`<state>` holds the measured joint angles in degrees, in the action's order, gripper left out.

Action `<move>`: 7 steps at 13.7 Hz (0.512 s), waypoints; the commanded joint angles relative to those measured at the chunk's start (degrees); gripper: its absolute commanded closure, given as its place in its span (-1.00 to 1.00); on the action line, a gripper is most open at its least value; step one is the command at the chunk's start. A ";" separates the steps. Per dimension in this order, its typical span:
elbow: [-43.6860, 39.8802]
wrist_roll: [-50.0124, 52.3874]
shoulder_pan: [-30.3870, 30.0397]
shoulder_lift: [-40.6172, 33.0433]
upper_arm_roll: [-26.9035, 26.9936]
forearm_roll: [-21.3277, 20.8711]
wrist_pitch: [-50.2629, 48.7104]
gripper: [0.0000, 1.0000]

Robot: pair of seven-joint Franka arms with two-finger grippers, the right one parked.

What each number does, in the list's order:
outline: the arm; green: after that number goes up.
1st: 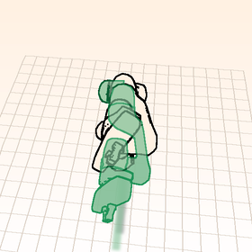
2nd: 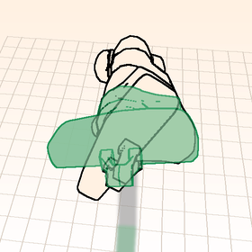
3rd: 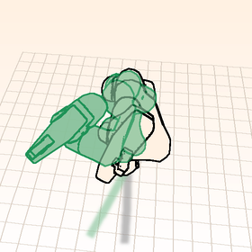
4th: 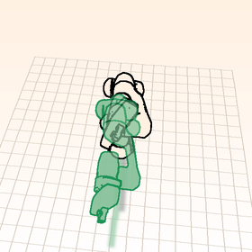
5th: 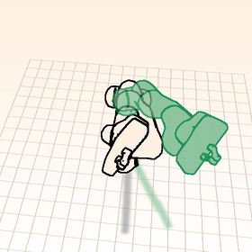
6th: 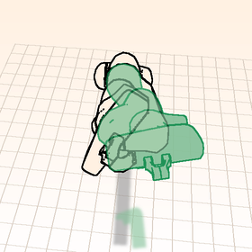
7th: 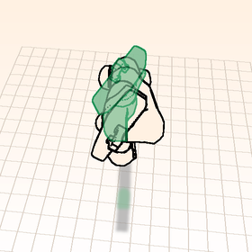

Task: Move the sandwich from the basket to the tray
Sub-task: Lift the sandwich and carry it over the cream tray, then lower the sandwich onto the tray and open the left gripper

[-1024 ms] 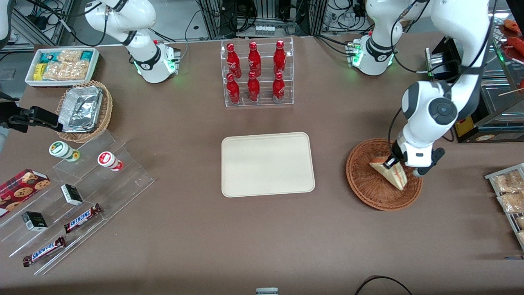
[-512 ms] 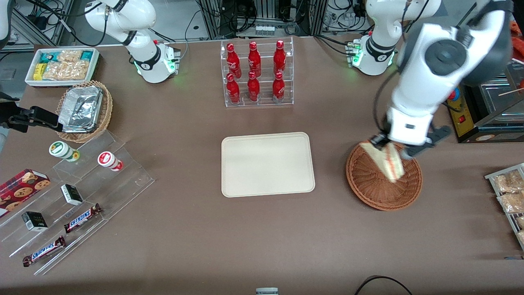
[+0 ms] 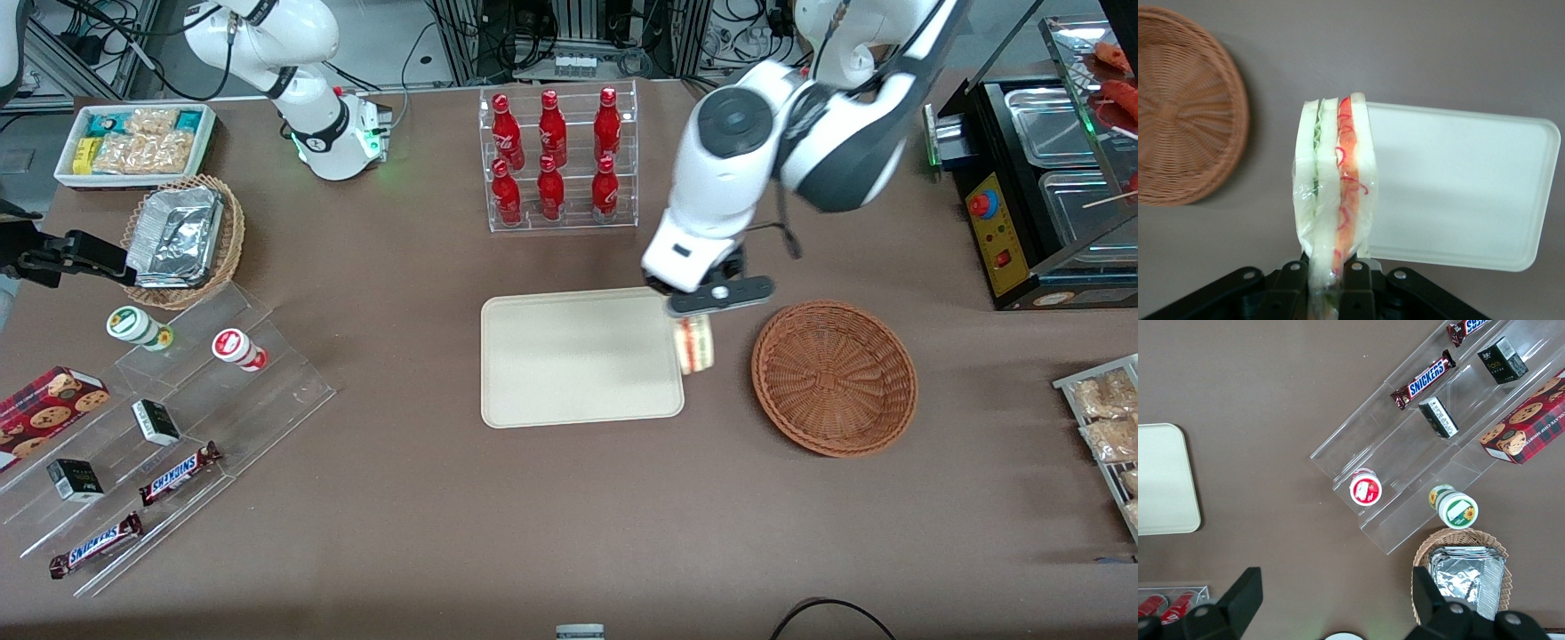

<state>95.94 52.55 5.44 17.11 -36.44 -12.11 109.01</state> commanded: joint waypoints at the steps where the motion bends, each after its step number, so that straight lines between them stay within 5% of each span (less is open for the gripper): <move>1: -6.37 3.60 4.48 8.62 -0.56 -4.93 -0.55 1.00; 7: -8.31 7.64 10.02 18.39 -0.38 -12.75 5.94 1.00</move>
<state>90.34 57.34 13.94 31.91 -36.73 -21.70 114.14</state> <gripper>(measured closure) 0.837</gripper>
